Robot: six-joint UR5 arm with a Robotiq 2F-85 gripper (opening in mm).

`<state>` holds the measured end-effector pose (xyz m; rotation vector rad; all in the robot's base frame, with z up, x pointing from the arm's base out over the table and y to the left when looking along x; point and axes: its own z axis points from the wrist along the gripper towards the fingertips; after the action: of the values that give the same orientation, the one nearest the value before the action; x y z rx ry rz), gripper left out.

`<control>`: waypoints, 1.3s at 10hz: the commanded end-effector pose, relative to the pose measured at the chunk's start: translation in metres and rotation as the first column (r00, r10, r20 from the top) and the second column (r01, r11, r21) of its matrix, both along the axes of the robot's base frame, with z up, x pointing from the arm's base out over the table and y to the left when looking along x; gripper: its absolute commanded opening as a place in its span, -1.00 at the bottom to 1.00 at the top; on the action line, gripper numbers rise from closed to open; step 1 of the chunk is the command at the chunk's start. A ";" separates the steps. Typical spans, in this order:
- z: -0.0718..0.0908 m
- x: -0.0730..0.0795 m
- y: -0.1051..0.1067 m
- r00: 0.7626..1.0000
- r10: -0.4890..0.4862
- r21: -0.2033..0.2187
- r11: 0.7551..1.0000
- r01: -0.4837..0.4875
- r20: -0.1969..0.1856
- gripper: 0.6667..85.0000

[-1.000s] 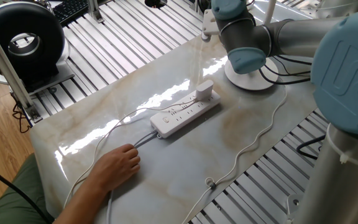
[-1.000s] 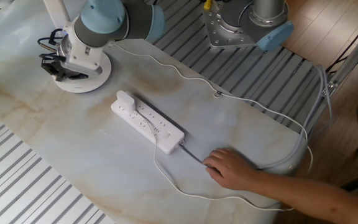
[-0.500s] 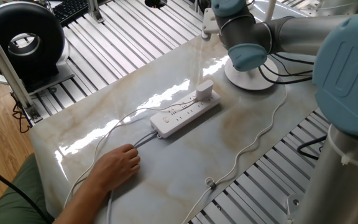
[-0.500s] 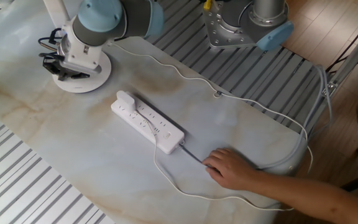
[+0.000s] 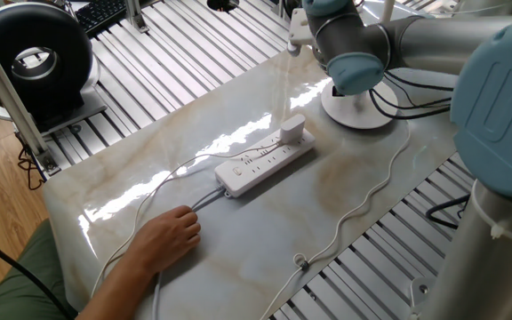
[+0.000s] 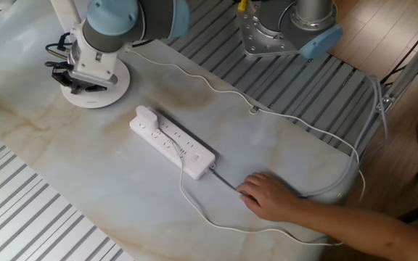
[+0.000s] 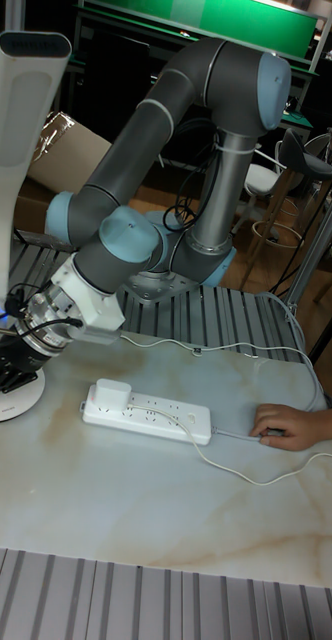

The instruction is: Plug in the power cord of the desk lamp, turn on the socket, and light up the desk lamp

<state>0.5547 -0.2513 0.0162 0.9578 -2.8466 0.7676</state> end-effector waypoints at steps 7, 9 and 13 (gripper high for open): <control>-0.002 -0.024 0.028 0.992 -0.088 0.113 0.989 0.098 -0.091 -0.99; 0.000 -0.030 0.037 0.986 -0.112 0.143 0.981 0.129 -0.123 -0.99; 0.003 -0.037 0.054 0.976 -0.142 0.192 0.966 0.174 -0.166 -0.99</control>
<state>0.5239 -0.2096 0.0160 0.8045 -2.8586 0.4555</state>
